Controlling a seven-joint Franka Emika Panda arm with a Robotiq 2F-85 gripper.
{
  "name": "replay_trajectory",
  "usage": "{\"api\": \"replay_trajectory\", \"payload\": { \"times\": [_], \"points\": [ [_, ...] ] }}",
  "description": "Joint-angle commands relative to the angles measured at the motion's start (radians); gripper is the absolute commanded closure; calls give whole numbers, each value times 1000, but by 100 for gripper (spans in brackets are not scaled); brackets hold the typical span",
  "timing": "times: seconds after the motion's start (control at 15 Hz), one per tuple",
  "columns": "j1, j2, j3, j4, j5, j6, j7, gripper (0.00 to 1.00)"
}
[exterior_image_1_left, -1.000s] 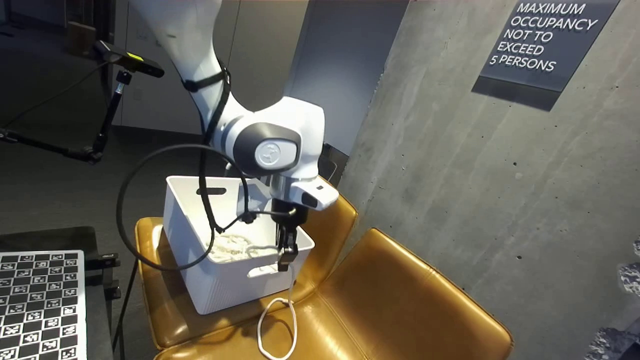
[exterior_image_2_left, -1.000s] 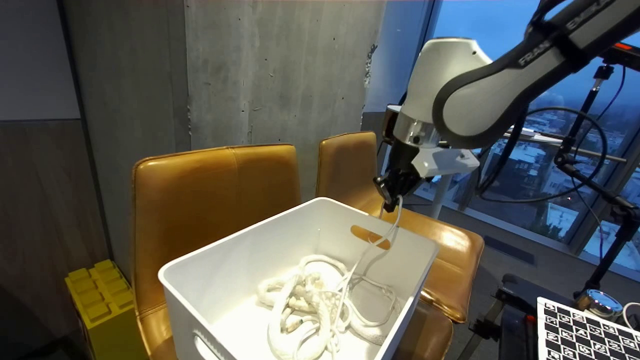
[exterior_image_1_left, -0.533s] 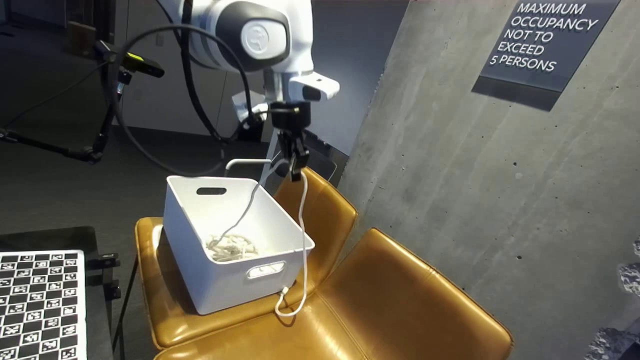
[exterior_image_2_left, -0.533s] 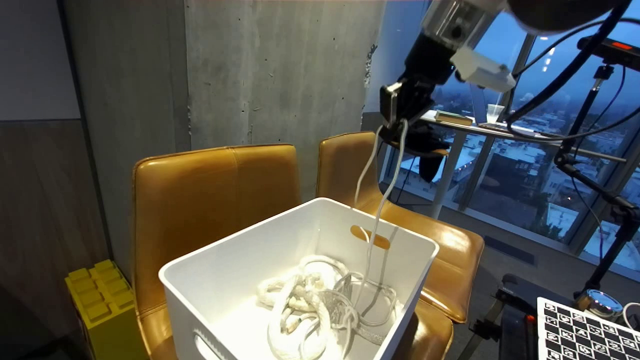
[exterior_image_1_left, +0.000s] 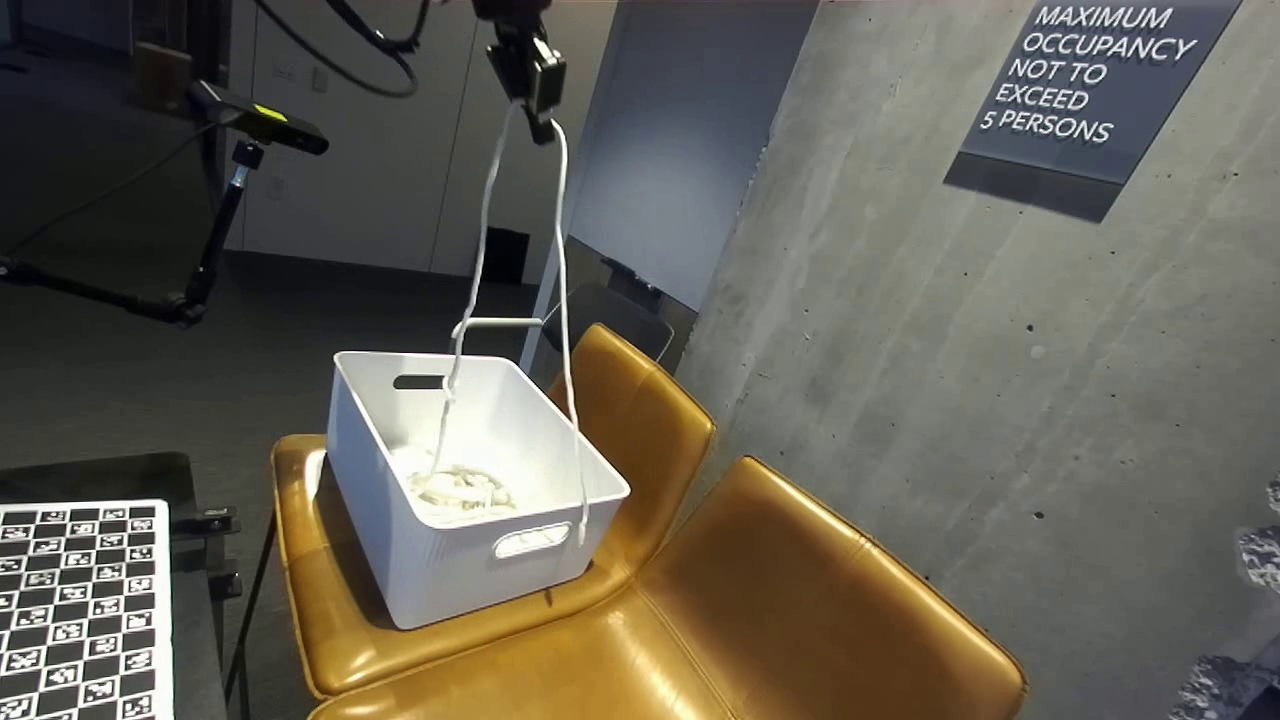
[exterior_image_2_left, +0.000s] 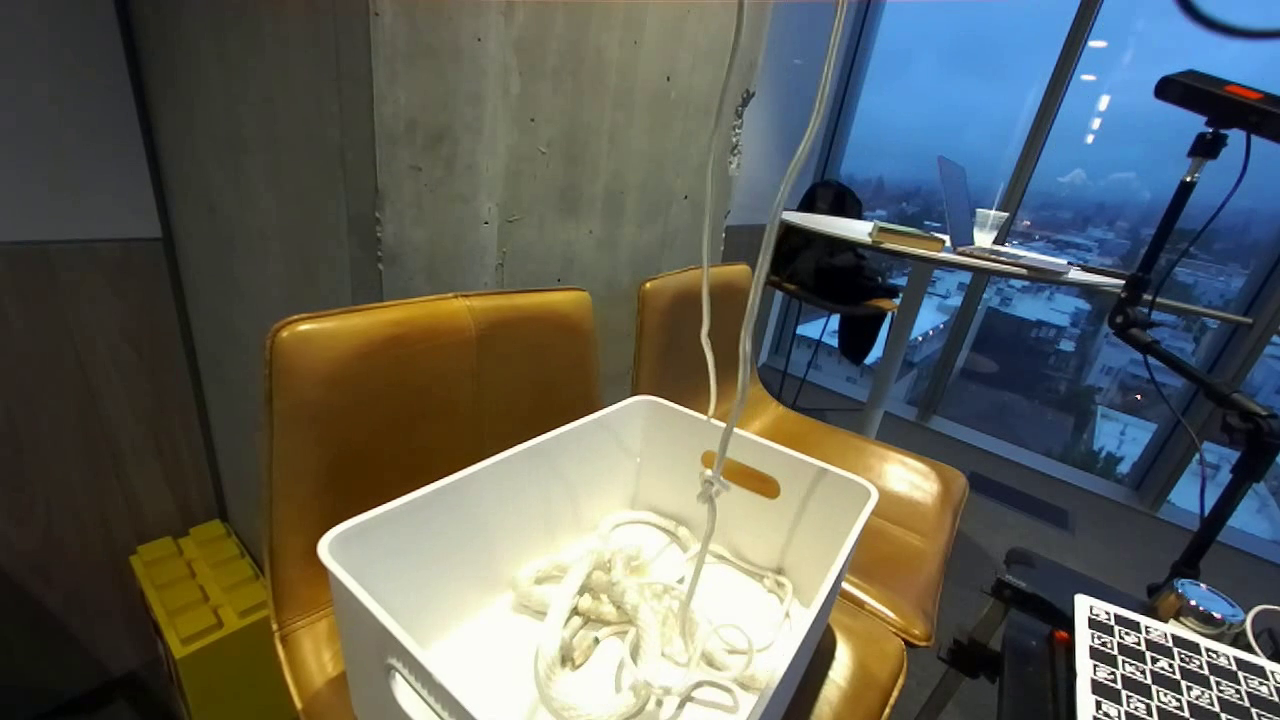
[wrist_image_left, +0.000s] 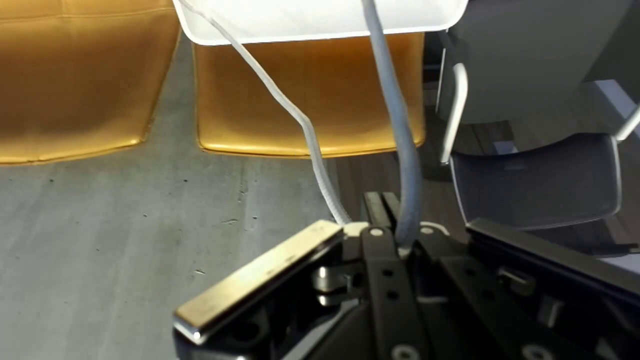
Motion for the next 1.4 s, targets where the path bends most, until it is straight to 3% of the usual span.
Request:
{"api": "replay_trajectory", "payload": {
  "times": [0.0, 0.13, 0.33, 1.0, 1.07, 1.13, 1.33],
  "points": [
    [21, -27, 125, 112, -41, -158, 66, 99],
    [29, -6, 187, 170, -69, -221, 106, 99],
    [17, 24, 210, 160, -102, -231, 111, 99],
    [-23, 155, 80, 98, -108, -231, 60, 99],
    [-21, 163, 74, 99, -107, -231, 64, 71],
    [-19, 170, 70, 99, -104, -231, 64, 69],
    [-17, 184, 62, 95, -103, -233, 66, 49]
  ]
}}
